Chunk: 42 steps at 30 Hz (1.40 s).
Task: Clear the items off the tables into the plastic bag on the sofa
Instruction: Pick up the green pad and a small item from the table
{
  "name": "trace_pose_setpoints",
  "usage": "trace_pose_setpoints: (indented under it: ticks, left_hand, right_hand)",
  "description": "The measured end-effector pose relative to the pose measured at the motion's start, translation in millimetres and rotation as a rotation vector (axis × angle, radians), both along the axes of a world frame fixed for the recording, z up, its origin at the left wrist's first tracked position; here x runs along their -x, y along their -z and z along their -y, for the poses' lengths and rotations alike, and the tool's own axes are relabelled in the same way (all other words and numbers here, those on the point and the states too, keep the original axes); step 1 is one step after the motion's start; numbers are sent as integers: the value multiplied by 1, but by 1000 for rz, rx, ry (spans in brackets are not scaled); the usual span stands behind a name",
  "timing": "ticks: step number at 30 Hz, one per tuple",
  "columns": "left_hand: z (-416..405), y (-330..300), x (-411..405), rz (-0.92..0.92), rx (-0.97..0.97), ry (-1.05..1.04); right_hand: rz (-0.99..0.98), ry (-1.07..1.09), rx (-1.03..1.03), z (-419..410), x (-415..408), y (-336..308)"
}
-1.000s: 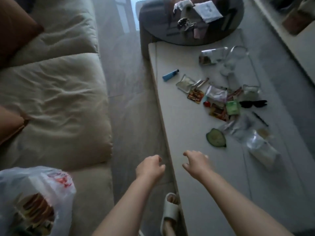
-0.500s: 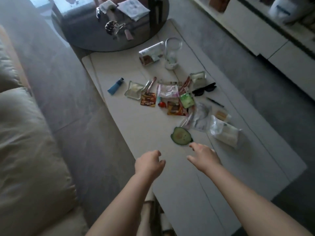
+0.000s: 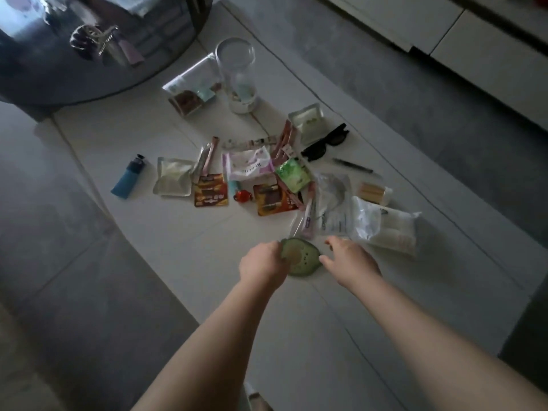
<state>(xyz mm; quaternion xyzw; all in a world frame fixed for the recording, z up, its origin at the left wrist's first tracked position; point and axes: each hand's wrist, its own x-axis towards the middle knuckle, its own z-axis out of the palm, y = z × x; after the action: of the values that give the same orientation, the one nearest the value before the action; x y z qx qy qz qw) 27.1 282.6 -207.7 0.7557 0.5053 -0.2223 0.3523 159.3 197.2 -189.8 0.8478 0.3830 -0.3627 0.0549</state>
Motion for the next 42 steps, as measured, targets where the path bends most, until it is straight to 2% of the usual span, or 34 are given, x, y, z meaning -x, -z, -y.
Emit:
trace_pose_setpoints:
  ticks: [4,7,14,18,23,31,38,42]
  left_hand:
    - [-19,33,-27,14,-1,-5]
    - [-30,56,-44,25,-76,-10]
    - [-40,82,-74,6,-142,3]
    - [-42,87,-80,-10,-192,56]
    - [-44,83,-81,6,-201,96]
    - [-54,74,-69,-6,-207,133]
    - [-78,66,-54,68,-279,10]
    - [-76,64,-47,61,-219,-30]
  right_hand:
    - [-24,67,-21,-23,-9,32]
    - [-17,112,-48,-41,-14,53]
    - [88,247,-107,-74,-21,87]
    - [170,267,-120,-82,-20,95]
    - [154,381,-133,-88,-18,101]
    - [256,364,-105,-91,-19,104]
    - [192,463,-124,-92,-18,108]
    - [206,415,-130,-89,-18,103]
